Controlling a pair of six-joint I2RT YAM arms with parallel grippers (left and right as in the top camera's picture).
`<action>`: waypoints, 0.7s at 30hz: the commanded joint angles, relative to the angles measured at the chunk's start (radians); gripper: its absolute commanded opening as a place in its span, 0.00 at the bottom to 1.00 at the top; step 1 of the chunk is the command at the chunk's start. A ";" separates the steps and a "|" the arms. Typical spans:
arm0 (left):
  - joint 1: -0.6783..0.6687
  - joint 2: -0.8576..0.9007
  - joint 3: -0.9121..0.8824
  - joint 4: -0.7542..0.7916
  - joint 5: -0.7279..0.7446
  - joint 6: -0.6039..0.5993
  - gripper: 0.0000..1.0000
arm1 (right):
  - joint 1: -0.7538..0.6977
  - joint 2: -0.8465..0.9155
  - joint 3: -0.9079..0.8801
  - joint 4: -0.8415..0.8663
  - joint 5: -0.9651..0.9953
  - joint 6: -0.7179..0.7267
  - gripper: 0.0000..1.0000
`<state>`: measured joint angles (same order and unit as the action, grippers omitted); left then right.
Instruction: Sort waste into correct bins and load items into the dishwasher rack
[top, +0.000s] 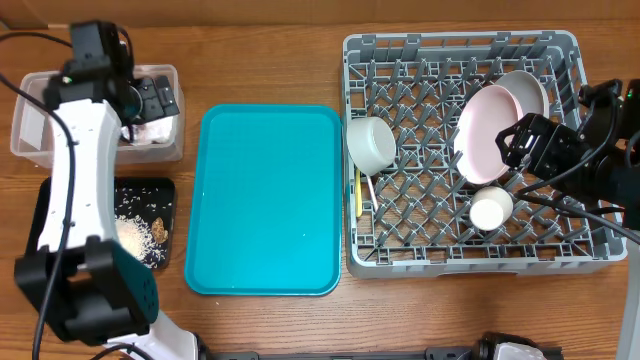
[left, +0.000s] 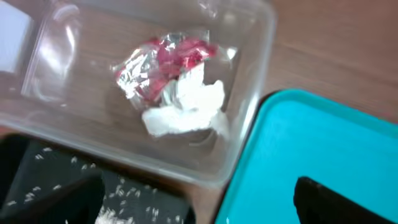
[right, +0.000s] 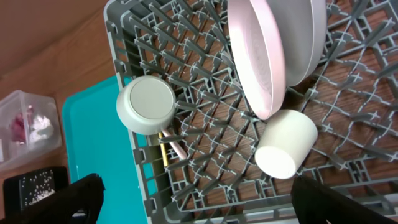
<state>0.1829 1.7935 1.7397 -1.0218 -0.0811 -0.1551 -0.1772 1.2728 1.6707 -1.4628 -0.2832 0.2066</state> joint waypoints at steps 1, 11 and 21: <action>-0.021 -0.158 0.158 -0.108 0.035 0.002 0.98 | -0.005 -0.019 0.024 0.013 -0.013 -0.026 1.00; -0.200 -0.452 0.210 -0.400 0.153 0.042 1.00 | -0.005 -0.183 0.024 0.029 -0.160 -0.235 1.00; -0.269 -0.501 0.210 -0.497 0.152 0.043 1.00 | -0.005 -0.260 0.024 0.036 -0.160 -0.234 1.00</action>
<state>-0.0792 1.2831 1.9472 -1.5196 0.0608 -0.1276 -0.1772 1.0000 1.6783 -1.4307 -0.4377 -0.0109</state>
